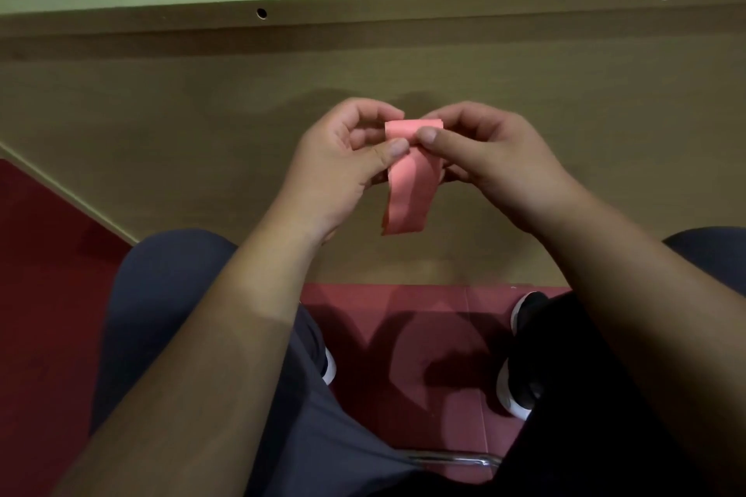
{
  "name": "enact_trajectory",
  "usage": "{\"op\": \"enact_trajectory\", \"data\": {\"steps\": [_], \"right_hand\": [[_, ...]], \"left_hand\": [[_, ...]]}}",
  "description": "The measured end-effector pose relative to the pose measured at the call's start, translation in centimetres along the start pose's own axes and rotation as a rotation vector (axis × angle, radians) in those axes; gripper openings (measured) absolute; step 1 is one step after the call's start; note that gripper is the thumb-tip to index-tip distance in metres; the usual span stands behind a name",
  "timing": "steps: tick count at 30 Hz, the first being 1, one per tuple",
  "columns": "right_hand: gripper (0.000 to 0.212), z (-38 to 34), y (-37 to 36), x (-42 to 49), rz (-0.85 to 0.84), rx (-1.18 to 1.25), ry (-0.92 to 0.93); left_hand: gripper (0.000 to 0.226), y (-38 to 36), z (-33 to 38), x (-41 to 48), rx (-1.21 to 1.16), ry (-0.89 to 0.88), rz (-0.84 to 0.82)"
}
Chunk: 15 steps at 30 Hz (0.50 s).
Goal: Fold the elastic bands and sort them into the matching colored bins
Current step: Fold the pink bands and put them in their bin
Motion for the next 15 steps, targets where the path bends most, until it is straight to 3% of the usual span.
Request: {"op": "enact_trajectory", "data": {"steps": [8,15], "right_hand": [[0.024,-0.1,0.4,0.4,0.012,-0.033,0.067],[0.034,-0.3,0.3,0.5,0.000,-0.117,0.098]], "left_hand": [[0.042,0.2,-0.5,0.1,0.033,0.015,0.046],[0.024,0.1,-0.9,0.2,-0.006,0.048,0.037]]}}
Point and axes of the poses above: each hand's wrist, its own x-axis towards the middle knuckle, its own y-axis out of the back of the hand, z = x × y, the point moved 6 cm from there along x, towards the middle knuckle, and after that the axes turned 11 degrees about -z, right-handed, at the moved point
